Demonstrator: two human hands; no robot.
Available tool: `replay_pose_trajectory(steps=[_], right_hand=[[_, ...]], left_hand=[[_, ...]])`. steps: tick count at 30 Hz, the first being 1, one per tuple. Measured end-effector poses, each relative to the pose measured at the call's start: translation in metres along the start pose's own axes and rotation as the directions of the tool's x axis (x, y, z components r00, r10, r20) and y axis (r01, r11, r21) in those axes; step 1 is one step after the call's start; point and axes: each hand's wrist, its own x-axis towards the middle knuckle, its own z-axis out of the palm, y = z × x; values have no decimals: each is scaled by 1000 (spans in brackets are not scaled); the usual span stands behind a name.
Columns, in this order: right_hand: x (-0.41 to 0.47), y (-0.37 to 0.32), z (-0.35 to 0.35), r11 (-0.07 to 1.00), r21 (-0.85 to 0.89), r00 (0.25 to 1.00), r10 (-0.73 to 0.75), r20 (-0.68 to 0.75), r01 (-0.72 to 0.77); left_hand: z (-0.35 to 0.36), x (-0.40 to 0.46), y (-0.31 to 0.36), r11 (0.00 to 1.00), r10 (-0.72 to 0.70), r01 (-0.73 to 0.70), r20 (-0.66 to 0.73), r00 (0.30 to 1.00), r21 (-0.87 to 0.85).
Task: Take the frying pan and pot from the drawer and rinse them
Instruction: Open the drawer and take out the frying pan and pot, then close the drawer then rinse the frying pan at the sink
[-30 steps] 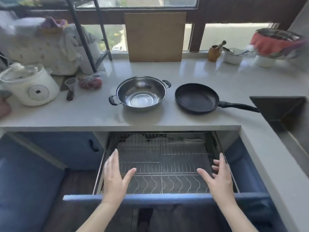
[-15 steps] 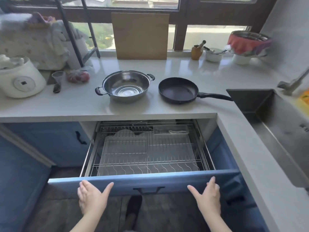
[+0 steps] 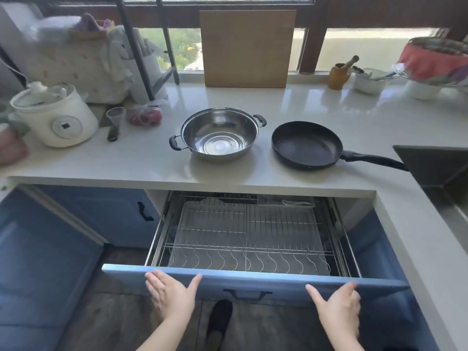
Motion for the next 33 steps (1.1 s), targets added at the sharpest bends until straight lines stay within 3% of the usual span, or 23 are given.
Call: replay_pose_trajectory(steps=[13,28,33], right_hand=[[79,-77,12,999,-35,1000,10,7,-10],[164,-149,31,993,-71,993,-86,85,92],[183,-158,40,987,-128,992,-84,98,96]], left_hand=[[10,77,67,997,78,-78,69,995,-5],[20,169,137,978,209,-211,143,967,-4],[24,183,150,980,193,-183,170,966,-73]])
